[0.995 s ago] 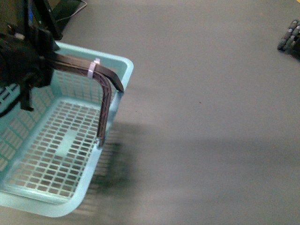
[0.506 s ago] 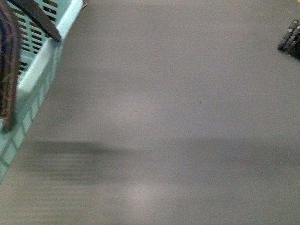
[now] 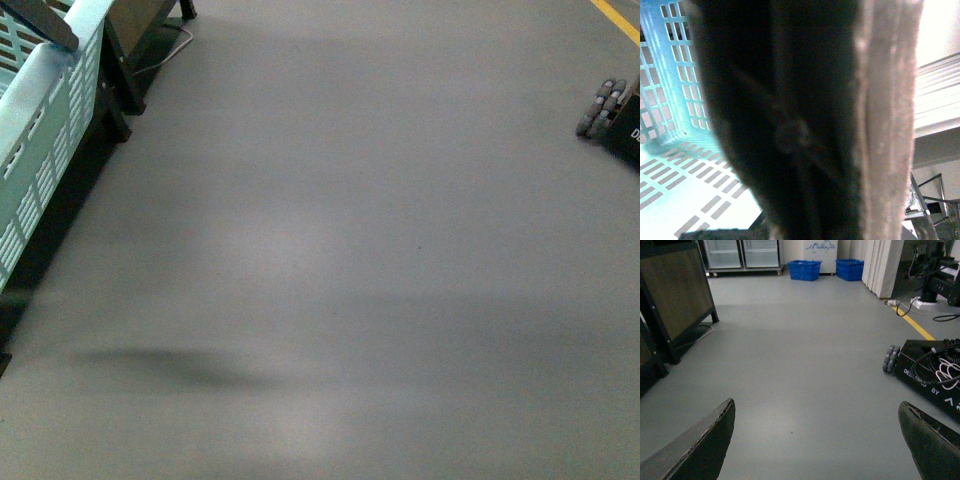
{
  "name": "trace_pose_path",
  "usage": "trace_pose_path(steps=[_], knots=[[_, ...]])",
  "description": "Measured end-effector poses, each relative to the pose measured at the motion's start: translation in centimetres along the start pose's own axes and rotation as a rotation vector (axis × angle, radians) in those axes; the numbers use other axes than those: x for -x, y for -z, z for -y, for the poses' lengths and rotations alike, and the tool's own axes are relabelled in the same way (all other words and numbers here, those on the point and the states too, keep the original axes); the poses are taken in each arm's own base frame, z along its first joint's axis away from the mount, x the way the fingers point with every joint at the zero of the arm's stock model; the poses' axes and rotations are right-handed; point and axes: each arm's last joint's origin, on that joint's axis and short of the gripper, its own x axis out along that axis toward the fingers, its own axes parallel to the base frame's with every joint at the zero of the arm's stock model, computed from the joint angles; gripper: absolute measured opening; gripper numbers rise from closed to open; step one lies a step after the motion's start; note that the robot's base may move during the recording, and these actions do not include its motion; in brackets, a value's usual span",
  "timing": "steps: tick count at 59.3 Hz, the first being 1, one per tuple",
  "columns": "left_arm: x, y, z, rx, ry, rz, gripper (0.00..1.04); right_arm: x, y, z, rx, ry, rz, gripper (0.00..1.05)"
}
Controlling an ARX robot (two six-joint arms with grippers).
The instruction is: Pick mango and avocado into basket
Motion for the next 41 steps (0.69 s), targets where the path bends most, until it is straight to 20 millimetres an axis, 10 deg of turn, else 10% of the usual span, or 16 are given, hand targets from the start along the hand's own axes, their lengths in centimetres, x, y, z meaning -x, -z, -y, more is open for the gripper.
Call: trace_pose_path(steps=[41], knots=[[0.00,0.00,0.00,-0.002,-0.001,0.001,0.14,0.00,0.00,0.00,0.000,0.000,0.000,0.96]])
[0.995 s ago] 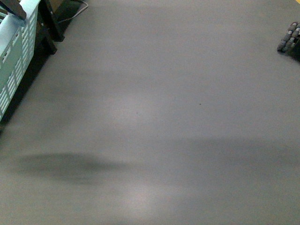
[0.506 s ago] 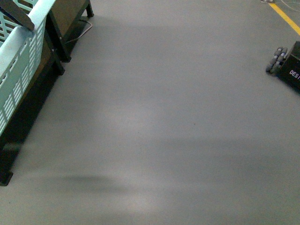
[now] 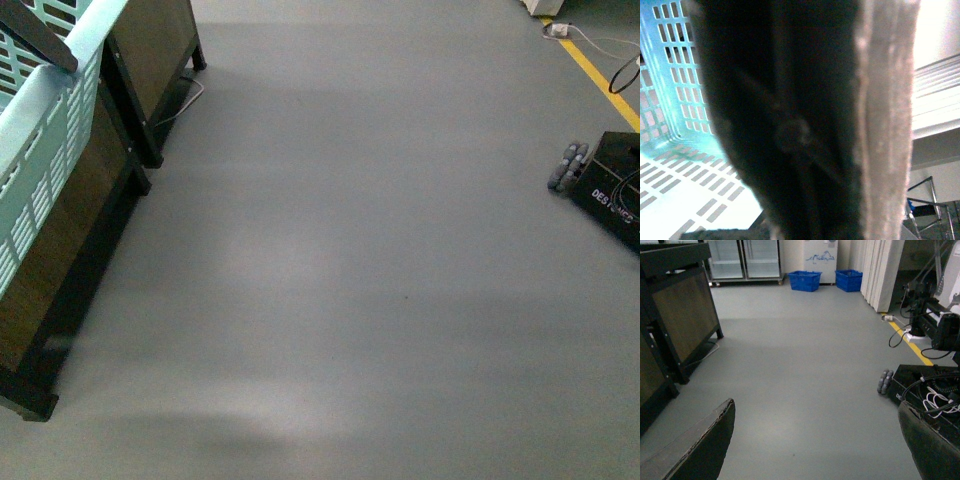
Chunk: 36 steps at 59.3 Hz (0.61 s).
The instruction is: Pick mango and avocado into basket
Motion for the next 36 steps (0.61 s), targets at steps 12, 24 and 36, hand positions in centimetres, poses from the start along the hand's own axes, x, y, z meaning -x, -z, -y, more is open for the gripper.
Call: trace_pose_path(steps=[12,24,36], knots=[[0.00,0.00,0.00,-0.001,0.000,0.001,0.14,0.00,0.00,0.00,0.000,0.000,0.000,0.96],[0.00,0.01,0.00,0.000,0.000,0.000,0.14,0.00,0.00,0.00,0.000,0.000,0.000,0.96],[0.00,0.01,0.00,-0.001,0.000,0.000,0.14,0.00,0.00,0.00,0.000,0.000,0.000,0.96]])
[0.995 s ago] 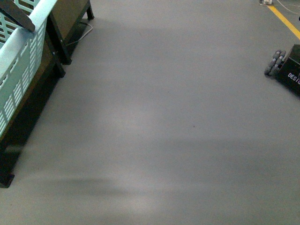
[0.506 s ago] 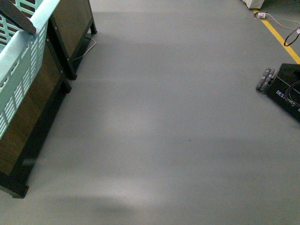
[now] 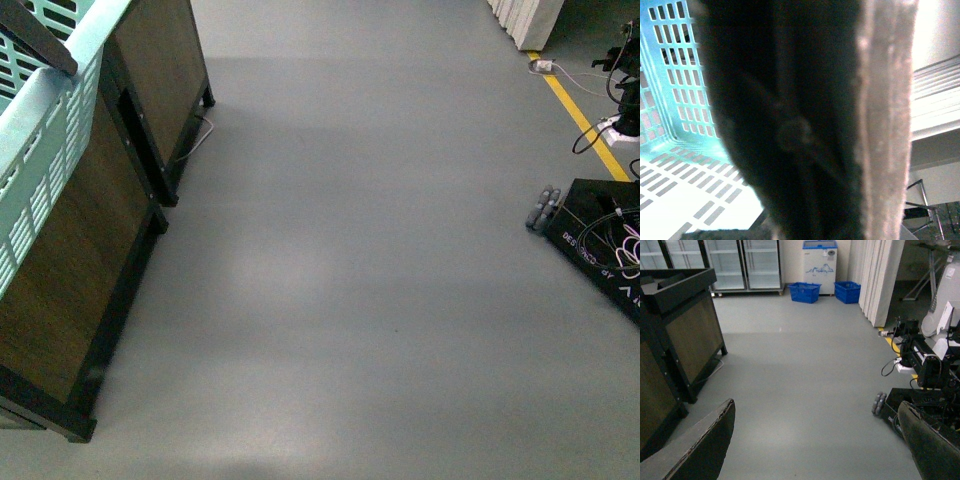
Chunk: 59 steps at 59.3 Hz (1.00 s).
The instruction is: Pick mango and avocado into basket
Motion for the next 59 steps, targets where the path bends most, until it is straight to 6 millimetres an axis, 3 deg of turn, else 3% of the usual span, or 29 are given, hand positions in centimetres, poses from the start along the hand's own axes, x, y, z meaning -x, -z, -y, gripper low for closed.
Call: trace_pose_path(steps=[59], knots=[[0.00,0.00,0.00,0.002,0.000,0.000,0.14,0.00,0.00,0.00,0.000,0.001,0.000,0.96]])
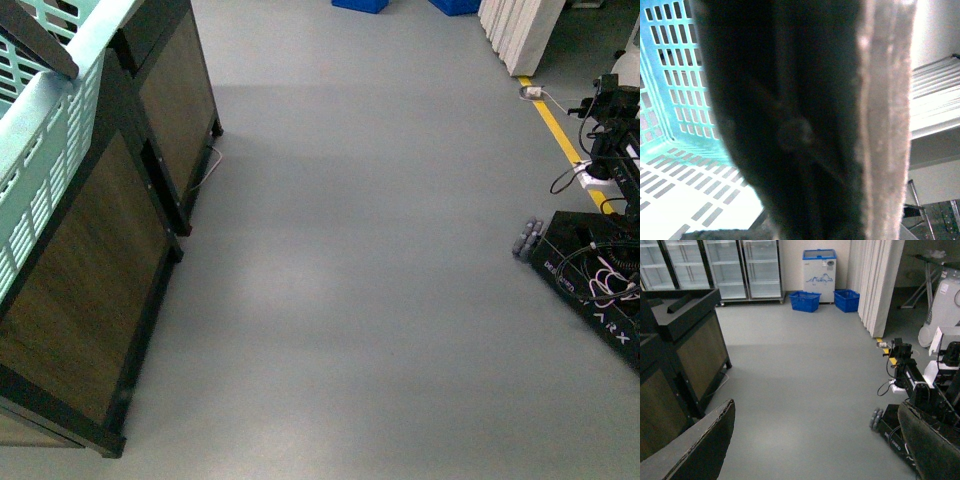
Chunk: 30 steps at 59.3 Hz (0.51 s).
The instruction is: Pick mango and avocado into basket
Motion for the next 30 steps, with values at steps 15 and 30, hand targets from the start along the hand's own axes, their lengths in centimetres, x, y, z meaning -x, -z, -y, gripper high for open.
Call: trace_pose_path(steps=[15,30], knots=[[0.03,0.17,0.09,0.006,0.011,-0.019,0.14,0.00,0.01,0.01,0.000,0.003,-0.001,0.96],[0.03,0.12,0.00,0.001,0.001,-0.005,0.14,0.01,-0.01,-0.01,0.000,-0.001,0.001,0.96]])
